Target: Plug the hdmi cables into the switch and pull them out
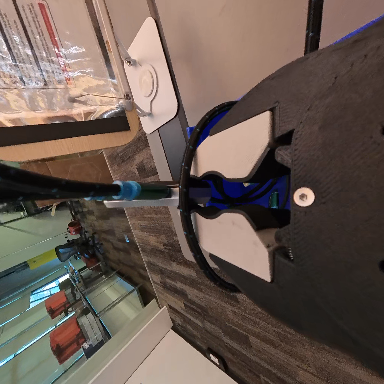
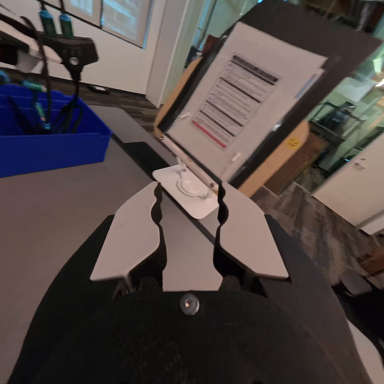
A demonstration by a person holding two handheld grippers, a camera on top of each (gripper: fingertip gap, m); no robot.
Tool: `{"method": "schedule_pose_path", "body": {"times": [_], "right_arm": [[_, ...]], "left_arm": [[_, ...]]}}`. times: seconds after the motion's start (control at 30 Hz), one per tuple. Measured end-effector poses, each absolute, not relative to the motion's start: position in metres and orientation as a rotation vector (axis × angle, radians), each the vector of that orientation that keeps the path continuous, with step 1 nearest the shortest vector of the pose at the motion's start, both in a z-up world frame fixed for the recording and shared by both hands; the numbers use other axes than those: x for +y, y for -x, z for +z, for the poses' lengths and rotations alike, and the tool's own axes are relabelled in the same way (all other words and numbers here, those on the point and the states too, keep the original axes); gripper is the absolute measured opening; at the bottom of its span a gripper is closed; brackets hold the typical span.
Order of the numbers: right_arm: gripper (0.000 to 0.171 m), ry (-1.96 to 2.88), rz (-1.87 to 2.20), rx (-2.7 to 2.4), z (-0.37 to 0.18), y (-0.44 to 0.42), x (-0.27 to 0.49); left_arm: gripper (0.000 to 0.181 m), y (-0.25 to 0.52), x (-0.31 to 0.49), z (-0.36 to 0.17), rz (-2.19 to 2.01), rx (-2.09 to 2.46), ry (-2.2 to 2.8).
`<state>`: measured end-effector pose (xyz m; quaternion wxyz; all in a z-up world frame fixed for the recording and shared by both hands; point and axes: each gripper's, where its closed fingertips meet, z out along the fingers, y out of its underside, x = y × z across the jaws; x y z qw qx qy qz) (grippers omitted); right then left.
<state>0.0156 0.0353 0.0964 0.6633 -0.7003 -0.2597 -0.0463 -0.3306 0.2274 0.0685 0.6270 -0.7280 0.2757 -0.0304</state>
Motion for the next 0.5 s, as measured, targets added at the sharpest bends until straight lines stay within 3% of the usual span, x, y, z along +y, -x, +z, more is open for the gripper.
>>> {"method": "schedule_pose_path", "body": {"times": [0.3, 0.5], "right_arm": [[0.049, 1.667, 0.265, -0.853, 0.016, 0.111, 0.052], [0.045, 1.581, 0.424, -0.932, 0.012, 0.161, 0.045]], "left_arm": [[0.019, 0.323, 0.229, 0.055, -0.128, 0.718, 1.632], [0.019, 0.31, 0.213, 0.055, -0.214, 0.881, 1.501]]}}
